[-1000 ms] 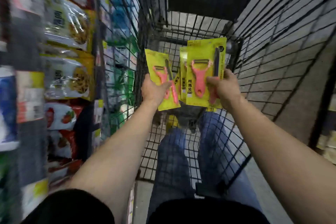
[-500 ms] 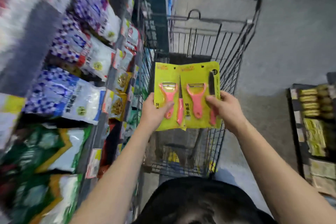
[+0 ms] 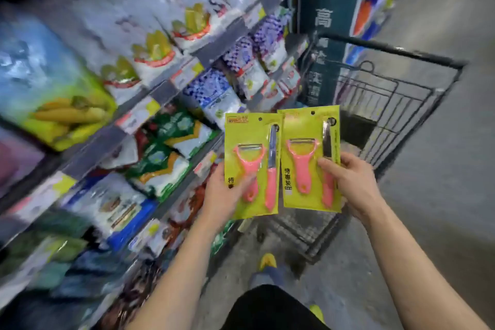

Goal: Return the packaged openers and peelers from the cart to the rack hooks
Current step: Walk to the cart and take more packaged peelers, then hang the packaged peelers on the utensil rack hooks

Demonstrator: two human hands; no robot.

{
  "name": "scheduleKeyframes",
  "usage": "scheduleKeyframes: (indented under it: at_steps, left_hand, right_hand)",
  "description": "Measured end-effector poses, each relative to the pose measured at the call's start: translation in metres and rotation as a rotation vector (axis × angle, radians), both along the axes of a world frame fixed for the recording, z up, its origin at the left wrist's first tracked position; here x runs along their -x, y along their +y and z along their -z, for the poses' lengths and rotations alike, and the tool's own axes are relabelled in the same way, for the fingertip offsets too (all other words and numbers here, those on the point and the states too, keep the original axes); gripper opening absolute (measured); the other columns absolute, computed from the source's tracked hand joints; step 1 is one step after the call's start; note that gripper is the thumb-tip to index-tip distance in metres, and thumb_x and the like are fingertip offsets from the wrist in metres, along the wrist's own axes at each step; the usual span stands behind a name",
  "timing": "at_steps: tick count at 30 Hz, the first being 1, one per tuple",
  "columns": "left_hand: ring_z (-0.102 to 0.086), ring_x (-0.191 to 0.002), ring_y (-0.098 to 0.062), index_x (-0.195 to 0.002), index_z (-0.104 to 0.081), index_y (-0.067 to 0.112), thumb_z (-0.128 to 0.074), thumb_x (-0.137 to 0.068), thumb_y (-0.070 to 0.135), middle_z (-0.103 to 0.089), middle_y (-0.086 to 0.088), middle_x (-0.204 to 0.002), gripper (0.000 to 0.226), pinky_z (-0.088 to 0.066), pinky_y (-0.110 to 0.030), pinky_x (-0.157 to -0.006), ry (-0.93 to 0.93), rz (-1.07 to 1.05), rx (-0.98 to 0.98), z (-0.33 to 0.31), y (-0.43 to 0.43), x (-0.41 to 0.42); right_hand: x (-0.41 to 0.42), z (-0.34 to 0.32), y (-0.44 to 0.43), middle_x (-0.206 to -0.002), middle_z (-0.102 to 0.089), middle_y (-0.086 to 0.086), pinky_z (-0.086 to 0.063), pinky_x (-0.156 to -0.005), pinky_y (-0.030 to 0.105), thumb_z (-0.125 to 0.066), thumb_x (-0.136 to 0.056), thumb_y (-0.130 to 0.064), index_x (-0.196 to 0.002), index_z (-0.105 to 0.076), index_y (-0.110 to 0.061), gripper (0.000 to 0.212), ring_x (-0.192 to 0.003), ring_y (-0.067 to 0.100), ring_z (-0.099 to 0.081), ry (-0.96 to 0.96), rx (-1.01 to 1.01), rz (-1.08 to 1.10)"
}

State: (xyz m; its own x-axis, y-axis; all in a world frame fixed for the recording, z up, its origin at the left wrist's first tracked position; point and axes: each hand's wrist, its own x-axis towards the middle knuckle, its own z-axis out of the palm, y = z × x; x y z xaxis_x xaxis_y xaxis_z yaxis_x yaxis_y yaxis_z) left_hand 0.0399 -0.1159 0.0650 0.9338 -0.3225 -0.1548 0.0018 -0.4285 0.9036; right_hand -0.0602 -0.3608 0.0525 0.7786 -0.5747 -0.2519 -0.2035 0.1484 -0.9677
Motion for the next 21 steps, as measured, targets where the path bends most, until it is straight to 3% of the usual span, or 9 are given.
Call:
scheduleKeyframes:
  at_steps: [2,4,6,10,12,17,21]
  left_hand:
    - [-0.068,-0.099,0.008,-0.114,-0.065,0.034,-0.081,-0.088,0.033,-0.074,0.017,-0.109,0.031,-0.051,-0.015,-0.086,0.006,-0.095,0.035,-0.01,0.037,0.028]
    - [-0.068,-0.113,-0.006,-0.127,-0.064,0.029,-0.08,-0.084,0.044,-0.073,0.011,-0.12,0.048,-0.051,-0.031,-0.098,0.008,-0.184,0.039,-0.018,0.077,0.052]
    - [-0.066,-0.115,-0.01,-0.134,-0.062,0.025,-0.08,-0.082,0.048,-0.072,0.01,-0.124,0.06,-0.049,-0.037,-0.101,0.019,-0.289,0.054,-0.026,0.118,0.074]
    - [-0.069,-0.101,-0.009,-0.113,-0.066,0.025,-0.08,-0.09,0.025,-0.074,0.009,-0.106,0.027,-0.051,-0.031,-0.091,-0.023,-0.5,0.076,-0.039,0.205,0.125]
    - [-0.072,-0.094,-0.008,-0.105,-0.066,0.027,-0.08,-0.09,0.022,-0.077,0.006,-0.101,0.021,-0.053,-0.03,-0.085,-0.034,-0.584,0.112,-0.044,0.254,0.159]
    - [-0.074,-0.085,-0.009,-0.104,-0.067,0.018,-0.083,-0.087,0.02,-0.08,0.008,-0.088,0.024,-0.056,-0.035,-0.083,-0.074,-0.828,0.231,-0.055,0.384,0.266]
    - [-0.076,-0.104,-0.026,-0.109,-0.07,0.022,-0.093,-0.07,0.047,-0.082,0.0,-0.104,0.052,-0.056,-0.056,-0.098,-0.108,-0.998,0.273,-0.06,0.493,0.369]
  right_hand:
    - [0.003,-0.002,0.03,-0.08,-0.076,0.002,-0.056,-0.066,0.029,-0.075,-0.089,-0.013,-0.094,-0.075,-0.008,0.007,-0.073,0.014,-0.069,-0.013,0.004,-0.079]
    - [0.002,-0.005,0.062,-0.086,-0.078,0.011,-0.058,-0.075,0.043,-0.078,-0.086,-0.019,-0.092,-0.076,-0.01,0.011,-0.079,0.023,-0.07,-0.006,0.035,-0.168]
    - [0.002,-0.009,0.098,-0.092,-0.077,0.016,-0.057,-0.084,0.055,-0.08,-0.083,-0.025,-0.092,-0.077,-0.014,0.015,-0.083,0.03,-0.073,0.004,0.03,-0.261]
    - [0.005,-0.019,0.182,-0.097,-0.078,0.017,-0.056,-0.085,0.067,-0.081,-0.083,-0.021,-0.093,-0.079,-0.014,0.013,-0.095,0.037,-0.074,-0.02,-0.065,-0.438]
    - [0.01,-0.021,0.231,-0.102,-0.077,0.019,-0.053,-0.086,0.071,-0.079,-0.084,-0.017,-0.097,-0.079,-0.012,0.014,-0.101,0.042,-0.071,-0.025,-0.141,-0.535]
    - [0.048,-0.024,0.376,-0.107,-0.076,0.02,-0.052,-0.096,0.064,-0.079,-0.084,-0.018,-0.102,-0.077,-0.01,0.019,-0.108,0.044,-0.069,-0.039,-0.208,-0.787]
    - [0.103,-0.026,0.505,-0.107,-0.077,0.015,-0.052,-0.099,0.062,-0.083,-0.079,-0.023,-0.105,-0.077,-0.01,0.03,-0.104,0.035,-0.072,-0.046,-0.217,-0.999]
